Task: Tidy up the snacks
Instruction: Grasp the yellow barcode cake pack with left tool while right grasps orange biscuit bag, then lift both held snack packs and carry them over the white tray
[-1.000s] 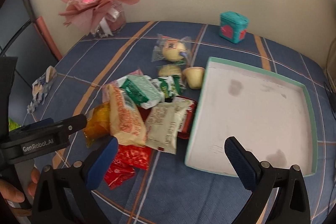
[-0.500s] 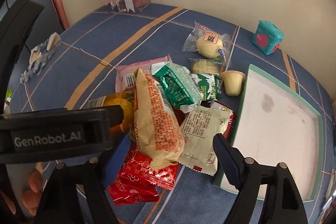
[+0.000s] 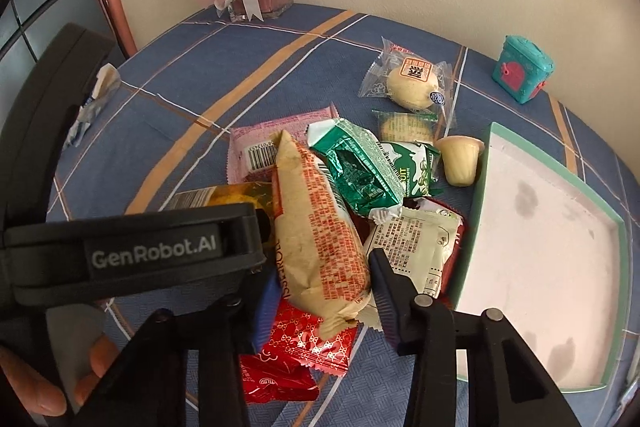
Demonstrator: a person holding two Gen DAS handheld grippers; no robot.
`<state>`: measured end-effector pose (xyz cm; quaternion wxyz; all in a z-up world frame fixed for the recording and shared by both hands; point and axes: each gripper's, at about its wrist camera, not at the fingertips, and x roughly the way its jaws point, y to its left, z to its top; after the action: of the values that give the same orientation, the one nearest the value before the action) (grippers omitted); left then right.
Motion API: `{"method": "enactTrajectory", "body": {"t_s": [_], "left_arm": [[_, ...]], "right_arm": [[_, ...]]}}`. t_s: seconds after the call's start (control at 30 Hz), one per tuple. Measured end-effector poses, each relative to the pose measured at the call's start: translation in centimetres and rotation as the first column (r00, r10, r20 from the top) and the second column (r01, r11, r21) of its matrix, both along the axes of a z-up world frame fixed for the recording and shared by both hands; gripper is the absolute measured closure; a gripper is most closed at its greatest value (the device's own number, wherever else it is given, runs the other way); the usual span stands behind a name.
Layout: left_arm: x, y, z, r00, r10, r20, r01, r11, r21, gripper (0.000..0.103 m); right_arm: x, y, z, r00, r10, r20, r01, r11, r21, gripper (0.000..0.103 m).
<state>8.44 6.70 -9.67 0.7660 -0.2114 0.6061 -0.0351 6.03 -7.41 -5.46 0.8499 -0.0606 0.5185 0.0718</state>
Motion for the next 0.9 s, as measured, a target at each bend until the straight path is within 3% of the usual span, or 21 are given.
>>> {"method": "enactTrajectory", "body": {"t_s": [0.13,0.2,0.9], "left_arm": [[-0.4,0.0,0.4,1.0,0.005,0.013,-0.005,1.0,0.0,0.019],[-0.8,0.1,0.9,1.0,-0.001,0.03,0.0,1.0,0.003,0.028],[-2.1,0.3,3.9,0.997,0.026,0.078,-0.027,1.0,0.011,0.03]], "right_arm": [[0.1,-0.4,0.1,1.0,-0.011,-0.004,0.011,1.0,0.018,0.065],[0.1,-0.4,0.2,1.0,-0.011,-0.004,0.011,1.0,0.02,0.065],[-1.2,-0.7,2.1,0.999,0.003,0.04,-0.005,0.999,0.046,0.069]]}}
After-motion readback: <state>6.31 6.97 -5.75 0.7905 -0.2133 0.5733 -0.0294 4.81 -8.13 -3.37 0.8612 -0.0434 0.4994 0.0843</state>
